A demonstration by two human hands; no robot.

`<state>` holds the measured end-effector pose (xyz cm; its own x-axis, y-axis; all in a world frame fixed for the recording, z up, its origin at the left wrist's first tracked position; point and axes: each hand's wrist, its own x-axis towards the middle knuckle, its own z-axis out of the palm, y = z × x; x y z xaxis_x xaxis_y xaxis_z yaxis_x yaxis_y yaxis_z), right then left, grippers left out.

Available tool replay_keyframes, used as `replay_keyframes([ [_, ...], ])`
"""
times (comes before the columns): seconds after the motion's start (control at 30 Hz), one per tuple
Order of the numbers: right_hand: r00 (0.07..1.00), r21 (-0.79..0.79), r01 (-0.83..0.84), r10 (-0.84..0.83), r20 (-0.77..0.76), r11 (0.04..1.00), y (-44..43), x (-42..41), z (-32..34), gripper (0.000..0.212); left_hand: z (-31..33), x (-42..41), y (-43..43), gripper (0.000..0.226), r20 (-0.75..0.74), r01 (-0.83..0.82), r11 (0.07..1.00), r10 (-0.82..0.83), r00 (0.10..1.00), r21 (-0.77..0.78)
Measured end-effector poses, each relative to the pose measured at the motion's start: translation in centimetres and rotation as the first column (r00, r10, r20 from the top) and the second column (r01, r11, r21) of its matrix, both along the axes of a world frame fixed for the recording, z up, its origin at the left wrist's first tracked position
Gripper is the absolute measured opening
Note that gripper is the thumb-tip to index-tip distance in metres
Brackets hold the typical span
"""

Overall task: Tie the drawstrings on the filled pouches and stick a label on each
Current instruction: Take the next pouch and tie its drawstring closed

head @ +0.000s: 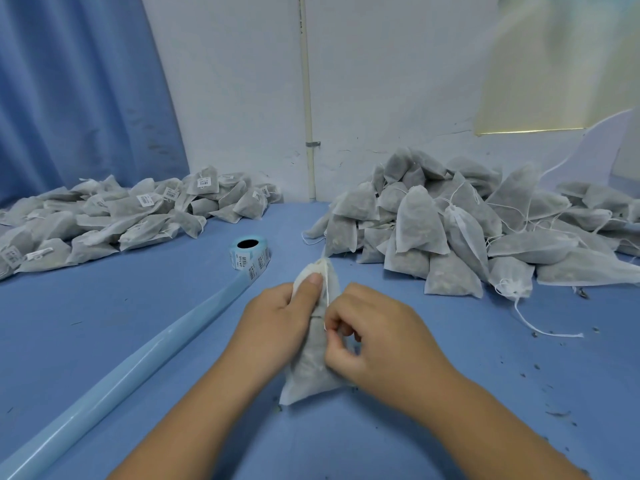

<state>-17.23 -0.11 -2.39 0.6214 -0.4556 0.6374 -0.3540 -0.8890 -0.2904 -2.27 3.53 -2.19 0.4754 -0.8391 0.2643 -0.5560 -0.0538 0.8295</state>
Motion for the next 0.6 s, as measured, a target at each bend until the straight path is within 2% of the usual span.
replay_keyframes([
  [0.1,1.000,-0.037,0.023,-0.024,-0.019,0.999,-0.3,-0.3,0.1,0.003,0.2,-0.1,0.3,0.050,-0.182,0.126,0.991,-0.117,0.976,0.037],
  [0.17,0.999,-0.033,0.027,-0.028,-0.039,0.999,-0.6,-0.5,0.2,0.002,0.6,-0.1,0.6,0.040,-0.373,0.309,0.948,-0.262,0.890,0.072],
  [0.27,0.997,0.060,-0.005,0.009,-0.075,0.998,-1.1,-0.8,0.1,0.007,1.0,0.2,0.8,0.032,-0.478,0.413,0.907,-0.325,0.816,0.087],
  [0.37,0.997,0.175,-0.064,0.070,-0.028,0.982,-1.3,-0.8,-0.1,0.016,0.9,0.7,0.8,0.039,-0.554,0.417,0.907,-0.316,0.770,0.062],
  [0.43,0.996,0.212,-0.092,0.093,0.007,0.973,-1.2,-0.6,-0.2,0.024,0.9,1.2,0.8,0.037,-0.545,0.381,0.923,-0.296,0.784,0.048],
  [0.53,0.992,0.254,-0.123,0.113,0.054,0.959,-0.9,-0.4,-0.7,0.034,1.5,2.9,0.8,0.021,-0.510,0.223,0.975,-0.180,0.841,0.022],
  [0.6,0.991,0.278,-0.131,0.126,0.033,0.952,-0.9,-0.1,-1.1,0.038,2.1,5.2,0.3,0.005,-0.603,0.075,0.997,-0.079,0.794,-0.032],
])
